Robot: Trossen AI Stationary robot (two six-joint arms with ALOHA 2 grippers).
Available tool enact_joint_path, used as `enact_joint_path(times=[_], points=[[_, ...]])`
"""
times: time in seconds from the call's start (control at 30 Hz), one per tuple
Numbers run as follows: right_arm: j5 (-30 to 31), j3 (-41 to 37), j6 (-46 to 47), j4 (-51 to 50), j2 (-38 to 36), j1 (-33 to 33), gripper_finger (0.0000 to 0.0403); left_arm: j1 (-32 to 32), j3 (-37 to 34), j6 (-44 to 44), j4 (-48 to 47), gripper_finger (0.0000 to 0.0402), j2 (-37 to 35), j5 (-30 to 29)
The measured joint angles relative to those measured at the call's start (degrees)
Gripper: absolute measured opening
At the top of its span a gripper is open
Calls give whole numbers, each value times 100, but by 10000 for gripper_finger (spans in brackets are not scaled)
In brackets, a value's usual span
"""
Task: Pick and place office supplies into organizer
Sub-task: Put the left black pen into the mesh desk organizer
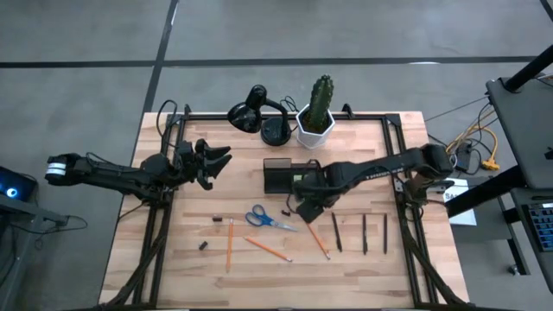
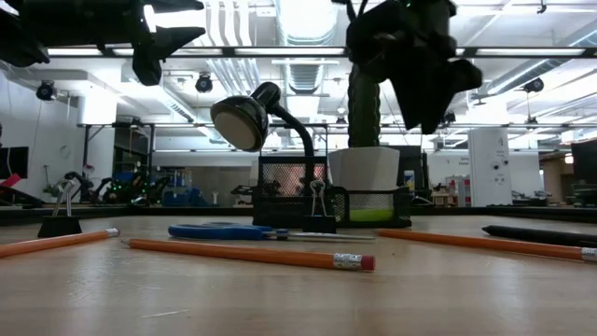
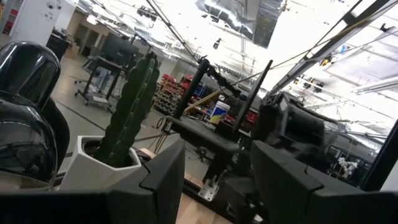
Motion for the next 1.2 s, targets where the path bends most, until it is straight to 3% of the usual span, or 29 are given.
enact_joint_path(times=[0.2,0.4,0.73,1.2], points=[[-10,-277,661,-40,-143,279,144,0,-17,0,-11,168,0,1],[-192,-1087,1377,1,-569,445,144,0,-34,0,-43,168,0,1],[-278,-2291,2435,1440,-870,476,144,0,-74,0,-44,168,-2,1],[-136,-2863,3251,1951,-763,636,144,0,-76,2,-44,168,0,1]])
